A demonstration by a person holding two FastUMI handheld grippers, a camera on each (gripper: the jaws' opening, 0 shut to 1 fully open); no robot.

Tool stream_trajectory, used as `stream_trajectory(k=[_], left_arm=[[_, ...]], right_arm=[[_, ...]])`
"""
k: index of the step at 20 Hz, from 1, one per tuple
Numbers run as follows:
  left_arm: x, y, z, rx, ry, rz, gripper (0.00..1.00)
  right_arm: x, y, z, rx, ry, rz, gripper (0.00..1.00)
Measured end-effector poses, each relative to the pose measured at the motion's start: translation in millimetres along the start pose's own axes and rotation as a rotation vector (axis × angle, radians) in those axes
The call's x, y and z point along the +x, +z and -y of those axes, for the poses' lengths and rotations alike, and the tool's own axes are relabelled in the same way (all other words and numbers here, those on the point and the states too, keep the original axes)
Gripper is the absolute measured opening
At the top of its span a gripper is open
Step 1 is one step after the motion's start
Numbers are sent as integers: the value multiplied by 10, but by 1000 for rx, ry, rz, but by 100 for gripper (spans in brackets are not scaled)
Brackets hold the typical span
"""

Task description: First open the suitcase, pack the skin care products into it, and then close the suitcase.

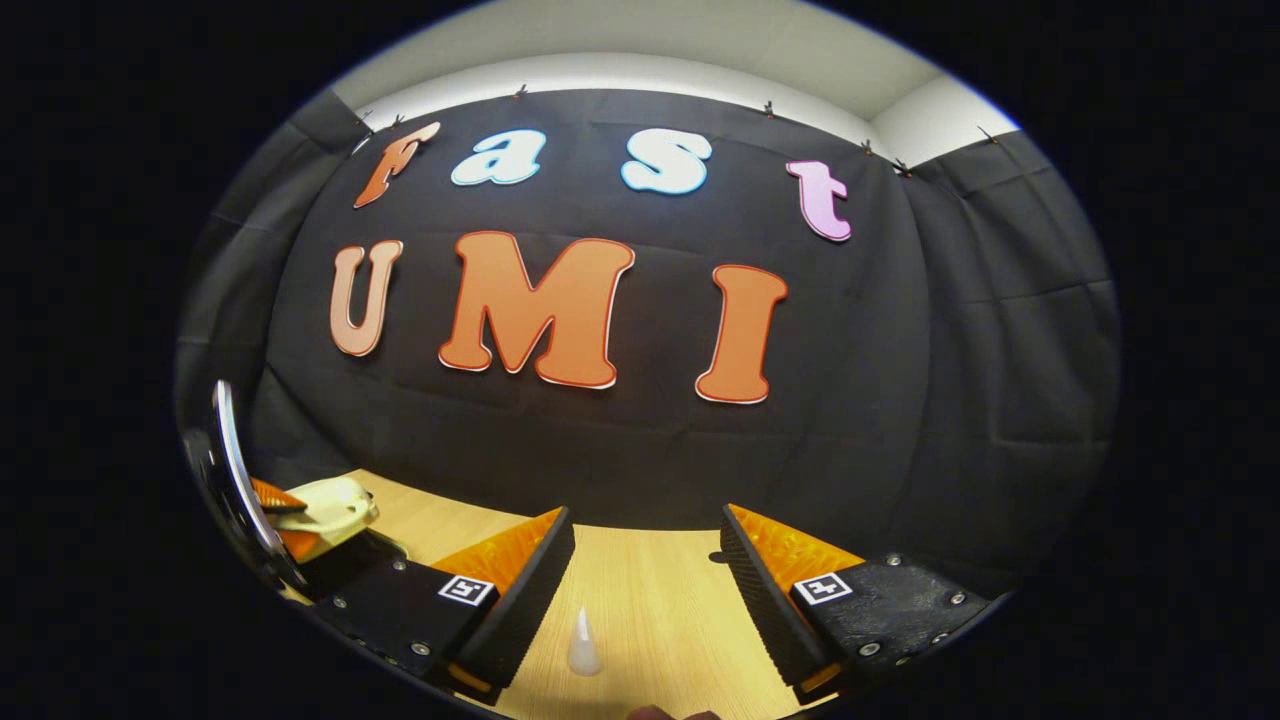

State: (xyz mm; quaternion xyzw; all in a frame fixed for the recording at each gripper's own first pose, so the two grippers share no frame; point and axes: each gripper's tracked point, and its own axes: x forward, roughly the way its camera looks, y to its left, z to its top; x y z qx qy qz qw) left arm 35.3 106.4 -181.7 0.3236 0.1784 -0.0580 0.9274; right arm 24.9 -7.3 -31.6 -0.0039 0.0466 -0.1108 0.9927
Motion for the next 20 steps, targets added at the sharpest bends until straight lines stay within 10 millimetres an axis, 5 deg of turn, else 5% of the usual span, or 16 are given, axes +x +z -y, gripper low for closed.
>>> stream_trajectory(k=[5, 11, 15, 16, 17, 20], left_arm=[[-120, -100, -1031, -274, 107, 11, 29], [-198, -626, -2197, -510, 246, 25, 29], [-77, -1226, -2640, -616, 263, -8, 34], [-183, -1421, -2836, -639, 335, -32, 34], [-78, -1626, -2898, -694, 344, -59, 8], [169, -2183, -2879, -850, 344, -177, 8]], right_arm=[[37, 117, -333, -29, 43, 15, 94], [105, 220, -651, -20, 61, 16, 93], [149, 235, -783, -13, 49, 6, 93], [153, 239, -812, -11, 46, 3, 93], [145, 235, -842, -16, 39, 2, 93], [150, 220, -938, -37, 27, -11, 93]])
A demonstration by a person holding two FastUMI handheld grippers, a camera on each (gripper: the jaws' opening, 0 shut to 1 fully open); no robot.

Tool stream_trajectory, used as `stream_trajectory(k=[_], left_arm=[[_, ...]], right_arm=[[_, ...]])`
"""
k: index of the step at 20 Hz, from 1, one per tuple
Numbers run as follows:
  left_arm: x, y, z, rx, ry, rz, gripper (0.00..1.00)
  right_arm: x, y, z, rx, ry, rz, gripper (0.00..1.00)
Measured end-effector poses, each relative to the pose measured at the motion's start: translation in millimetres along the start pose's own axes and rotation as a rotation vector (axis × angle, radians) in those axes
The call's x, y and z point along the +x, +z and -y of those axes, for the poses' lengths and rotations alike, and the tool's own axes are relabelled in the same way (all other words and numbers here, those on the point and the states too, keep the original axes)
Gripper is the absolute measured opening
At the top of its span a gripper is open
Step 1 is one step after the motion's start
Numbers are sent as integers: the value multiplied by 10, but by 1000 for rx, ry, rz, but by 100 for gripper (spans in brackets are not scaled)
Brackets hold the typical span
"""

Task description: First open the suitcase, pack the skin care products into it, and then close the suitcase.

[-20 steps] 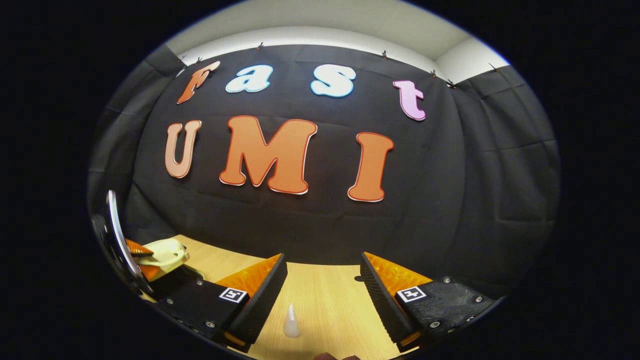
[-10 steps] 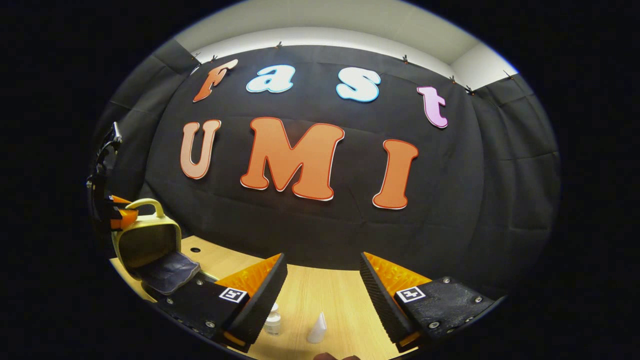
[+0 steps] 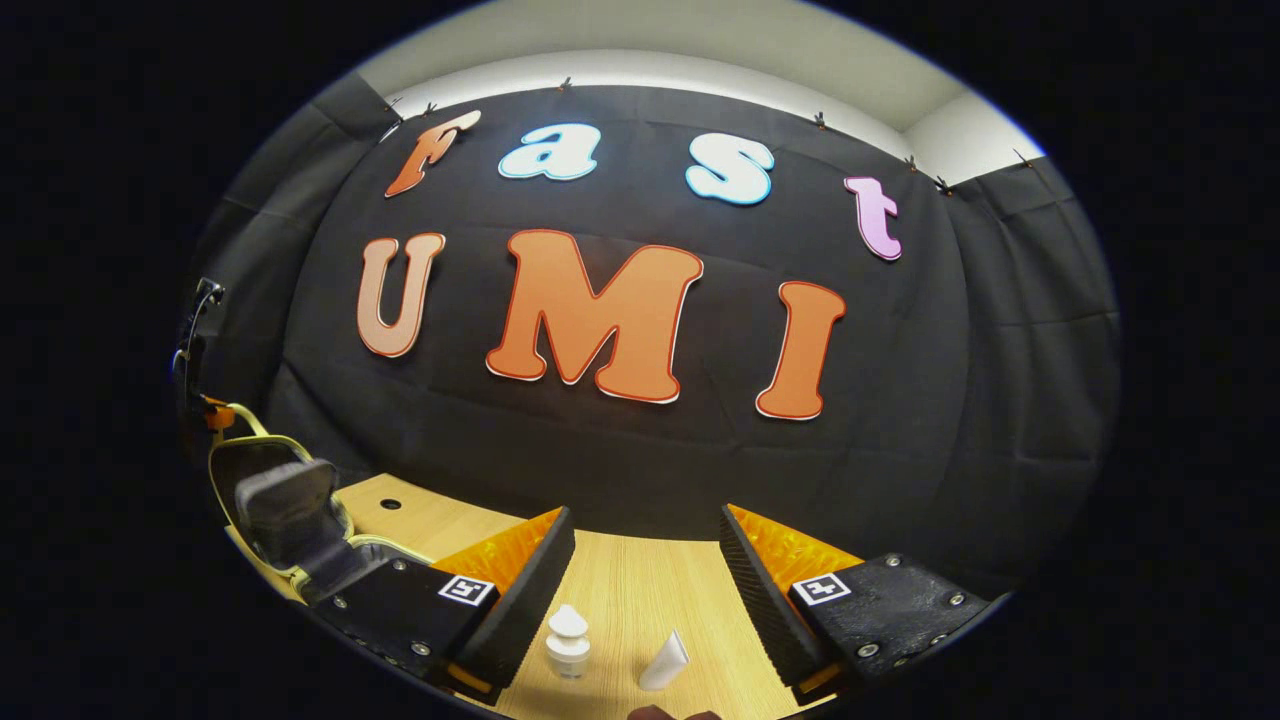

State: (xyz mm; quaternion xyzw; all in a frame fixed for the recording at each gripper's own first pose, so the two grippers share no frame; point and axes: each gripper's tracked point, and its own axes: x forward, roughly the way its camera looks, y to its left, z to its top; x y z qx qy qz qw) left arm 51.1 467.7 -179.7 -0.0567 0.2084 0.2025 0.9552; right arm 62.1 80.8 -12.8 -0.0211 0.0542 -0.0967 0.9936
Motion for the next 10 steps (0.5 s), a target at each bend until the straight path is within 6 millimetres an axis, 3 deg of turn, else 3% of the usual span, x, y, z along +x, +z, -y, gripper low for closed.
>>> stream_trajectory(k=[4, 10], left_arm=[[347, -499, -123, -185, 9, -176, 8], [556, -964, 70, -223, 34, -339, 8]], right_arm=[[7, 7, -188, -37, 2, -20, 93], [35, 5, -500, -51, 28, -47, 93]])
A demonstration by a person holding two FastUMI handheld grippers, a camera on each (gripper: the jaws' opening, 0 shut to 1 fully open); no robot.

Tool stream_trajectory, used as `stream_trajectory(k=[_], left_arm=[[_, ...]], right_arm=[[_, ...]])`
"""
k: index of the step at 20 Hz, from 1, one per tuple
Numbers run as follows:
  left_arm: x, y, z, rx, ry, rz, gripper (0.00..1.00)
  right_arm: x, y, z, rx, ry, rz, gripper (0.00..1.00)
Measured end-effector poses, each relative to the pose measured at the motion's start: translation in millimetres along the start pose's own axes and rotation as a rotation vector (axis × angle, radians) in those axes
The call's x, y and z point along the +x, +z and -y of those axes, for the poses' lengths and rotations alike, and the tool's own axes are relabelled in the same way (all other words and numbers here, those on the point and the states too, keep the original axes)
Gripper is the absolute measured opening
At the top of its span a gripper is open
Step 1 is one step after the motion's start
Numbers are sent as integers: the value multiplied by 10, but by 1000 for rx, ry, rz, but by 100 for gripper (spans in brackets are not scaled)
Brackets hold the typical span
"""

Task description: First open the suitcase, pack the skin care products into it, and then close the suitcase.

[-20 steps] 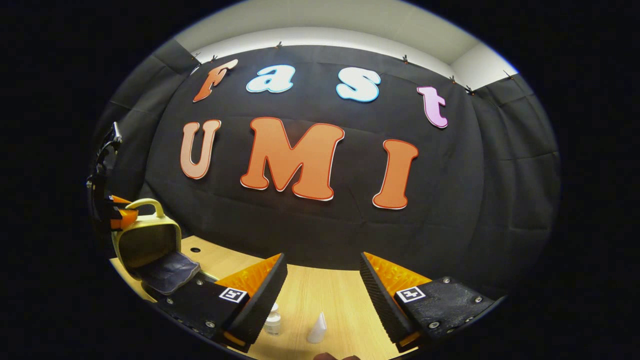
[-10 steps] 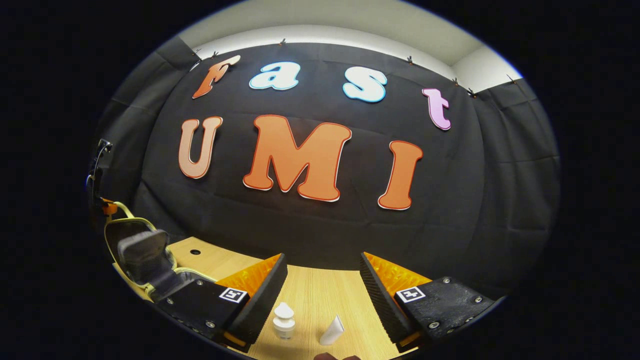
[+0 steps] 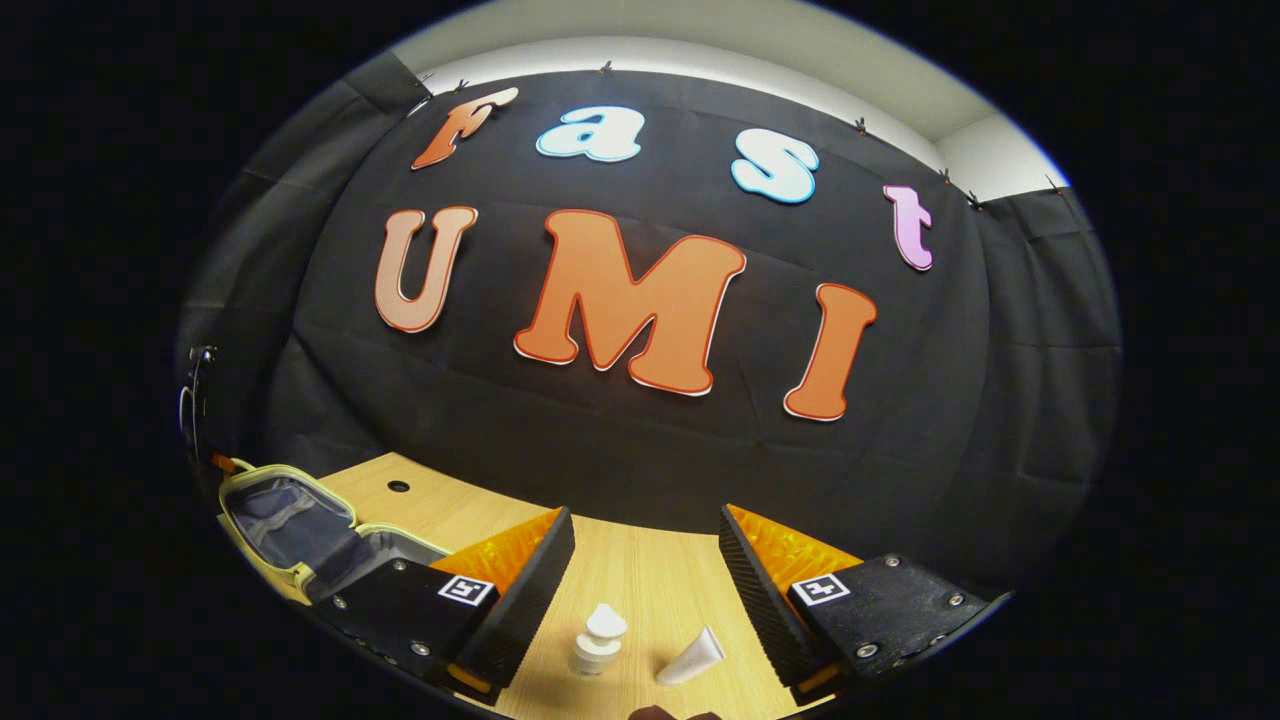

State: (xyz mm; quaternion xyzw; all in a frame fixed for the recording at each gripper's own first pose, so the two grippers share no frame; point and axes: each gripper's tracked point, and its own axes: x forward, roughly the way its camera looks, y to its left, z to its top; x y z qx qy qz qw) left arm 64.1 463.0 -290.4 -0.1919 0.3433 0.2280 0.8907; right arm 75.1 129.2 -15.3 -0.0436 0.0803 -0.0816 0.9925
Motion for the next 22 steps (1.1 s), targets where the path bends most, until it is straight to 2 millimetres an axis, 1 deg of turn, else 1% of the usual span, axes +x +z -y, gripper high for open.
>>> stream_trajectory(k=[1, 2, 3, 4, 5, 6, 7, 8, 9, 10, 11, 12, 15, 17, 18, 19, 22], left_arm=[[46, -44, 1, 11, 6, -8, 9], [131, -146, -37, 41, 39, -13, 9], [151, -227, -51, 67, 54, -20, 14], [95, -212, -55, 91, 66, -5, 14], [63, -173, -25, 108, 53, 17, 22], [-13, -123, 11, 135, 54, 42, 29], [-60, -71, 88, 164, 40, 68, 41], [-197, -3, 145, 198, 45, 93, 53], [-272, 53, 232, 225, 33, 117, 66], [-352, 135, 314, 250, 23, 141, 65], [-452, 199, 441, 269, 2, 165, 72], [-547, 231, 611, 292, -21, 189, 83], [-770, 354, 1012, 388, -89, 251, 87], [-982, 414, 1395, 438, -141, 308, 89], [-1066, 441, 1596, 456, -170, 330, 94], [-1155, 465, 1788, 466, -194, 354, 95], [-1449, 465, 2338, 490, -272, 408, 97]], right_arm=[[-3, 11, 8, 8, -10, 3, 93], [-3, 12, 2, 18, -12, 2, 93], [-6, -19, -5, 25, -18, -8, 93], [-16, -36, 8, 32, -26, -14, 93], [-16, -60, 29, 40, -36, -20, 93], [-21, -80, 56, 48, -47, -27, 93], [-33, -110, 83, 56, -58, -34, 93], [-48, -130, 110, 61, -69, -40, 93], [-57, -155, 128, 66, -77, -45, 92], [-72, -169, 155, 69, -88, -48, 92], [-89, -181, 171, 70, -96, -48, 92], [-106, -190, 202, 67, -112, -46, 92], [-164, -208, 250, 66, -132, -42, 92], [-205, -233, 304, 70, -143, -37, 93], [-221, -251, 309, 75, -139, -36, 93], [-237, -279, 322, 78, -139, -38, 93], [-259, -377, 401, 74, -131, -42, 93]])
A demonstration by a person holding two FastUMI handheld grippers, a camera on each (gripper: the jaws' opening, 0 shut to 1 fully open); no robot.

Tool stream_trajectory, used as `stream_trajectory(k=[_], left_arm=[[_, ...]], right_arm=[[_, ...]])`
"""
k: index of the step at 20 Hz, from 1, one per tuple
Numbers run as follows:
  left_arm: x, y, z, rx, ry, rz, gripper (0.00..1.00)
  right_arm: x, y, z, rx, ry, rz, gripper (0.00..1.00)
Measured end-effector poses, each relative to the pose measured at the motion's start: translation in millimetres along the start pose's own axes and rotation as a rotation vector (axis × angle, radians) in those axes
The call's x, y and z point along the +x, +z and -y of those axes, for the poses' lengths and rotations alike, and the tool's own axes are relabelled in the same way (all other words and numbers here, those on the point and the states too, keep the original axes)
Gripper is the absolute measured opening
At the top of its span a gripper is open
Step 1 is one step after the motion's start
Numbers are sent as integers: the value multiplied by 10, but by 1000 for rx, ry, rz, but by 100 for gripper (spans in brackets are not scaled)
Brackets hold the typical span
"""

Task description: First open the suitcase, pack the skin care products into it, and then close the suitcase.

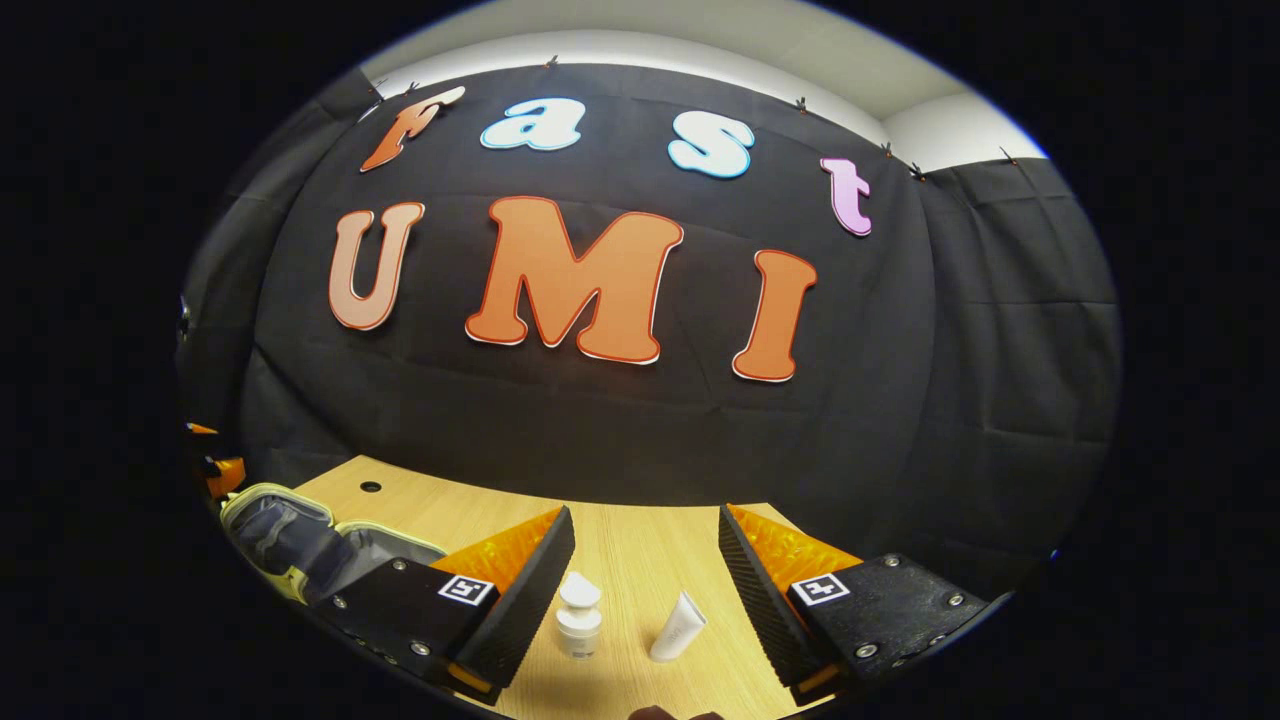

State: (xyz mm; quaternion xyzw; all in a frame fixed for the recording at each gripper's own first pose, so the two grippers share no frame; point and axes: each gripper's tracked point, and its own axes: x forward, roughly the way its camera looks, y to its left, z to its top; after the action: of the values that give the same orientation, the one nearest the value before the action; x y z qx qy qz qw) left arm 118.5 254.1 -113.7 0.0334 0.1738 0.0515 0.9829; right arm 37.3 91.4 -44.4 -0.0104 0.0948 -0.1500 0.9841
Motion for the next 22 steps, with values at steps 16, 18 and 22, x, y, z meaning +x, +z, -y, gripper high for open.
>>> stream_trajectory(k=[16, 18, 22], left_arm=[[-219, 380, 3318, 99, -422, 113, 97], [-239, 221, 3662, 121, -477, 95, 97], [-144, -99, 4175, 113, -552, 50, 97]], right_arm=[[304, -993, 608, -28, 101, -121, 93], [338, -1148, 633, -39, 119, -143, 93], [395, -1366, 653, -60, 148, -171, 93]])
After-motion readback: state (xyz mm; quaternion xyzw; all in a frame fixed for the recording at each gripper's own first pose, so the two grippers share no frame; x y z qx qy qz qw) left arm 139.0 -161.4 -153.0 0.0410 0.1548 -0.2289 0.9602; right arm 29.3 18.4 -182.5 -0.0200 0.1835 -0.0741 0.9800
